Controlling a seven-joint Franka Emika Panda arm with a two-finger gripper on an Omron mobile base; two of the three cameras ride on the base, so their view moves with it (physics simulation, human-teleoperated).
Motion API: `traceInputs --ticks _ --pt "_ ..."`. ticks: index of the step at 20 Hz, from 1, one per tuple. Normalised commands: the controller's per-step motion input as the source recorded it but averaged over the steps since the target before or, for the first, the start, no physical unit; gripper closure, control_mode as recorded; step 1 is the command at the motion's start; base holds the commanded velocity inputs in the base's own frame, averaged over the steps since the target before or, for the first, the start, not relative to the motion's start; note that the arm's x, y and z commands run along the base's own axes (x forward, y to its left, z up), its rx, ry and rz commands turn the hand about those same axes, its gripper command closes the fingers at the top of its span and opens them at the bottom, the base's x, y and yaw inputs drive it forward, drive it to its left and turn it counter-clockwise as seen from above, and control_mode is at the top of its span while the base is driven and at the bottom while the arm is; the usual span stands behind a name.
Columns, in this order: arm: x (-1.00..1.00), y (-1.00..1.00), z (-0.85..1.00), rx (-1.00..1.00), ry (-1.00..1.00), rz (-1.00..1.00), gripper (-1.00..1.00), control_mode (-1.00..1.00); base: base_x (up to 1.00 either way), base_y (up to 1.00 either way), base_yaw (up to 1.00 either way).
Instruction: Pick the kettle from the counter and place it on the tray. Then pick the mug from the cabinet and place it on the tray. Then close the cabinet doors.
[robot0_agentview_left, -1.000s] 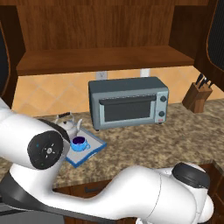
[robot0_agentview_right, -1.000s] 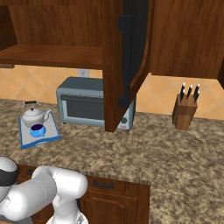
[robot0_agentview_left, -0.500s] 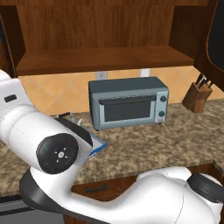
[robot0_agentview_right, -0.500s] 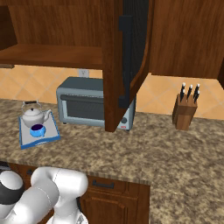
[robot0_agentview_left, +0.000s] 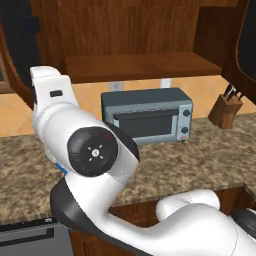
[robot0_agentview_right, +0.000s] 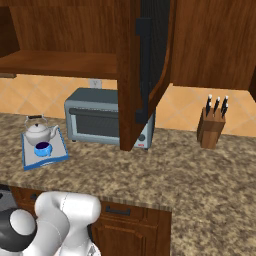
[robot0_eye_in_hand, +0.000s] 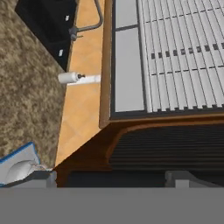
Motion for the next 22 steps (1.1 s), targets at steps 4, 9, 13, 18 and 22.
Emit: traceInputs --ticks 4,9,13,18,22 --pt "0.46 -0.74 -0.02 0.0 0.14 -0.21 -1.0 -1.0 0.0 0.0 0.0" --pt "0.5 -0.71 -0.04 0.0 0.15 -0.19 -1.0 -1.0 0.0 0.0 0.0" --pt "0.67 -0.63 -0.08 0.02 0.1 -0.13 -1.0 -1.0 0.0 0.0 0.0" --pt "0.75 -0.59 -0.12 0.02 0.08 -0.11 -1.0 -1.0 0.0 0.0 0.0" --pt "0.87 -0.52 -0.24 0.05 0.04 -0.06 -1.0 -1.0 0.0 0.0 0.0"
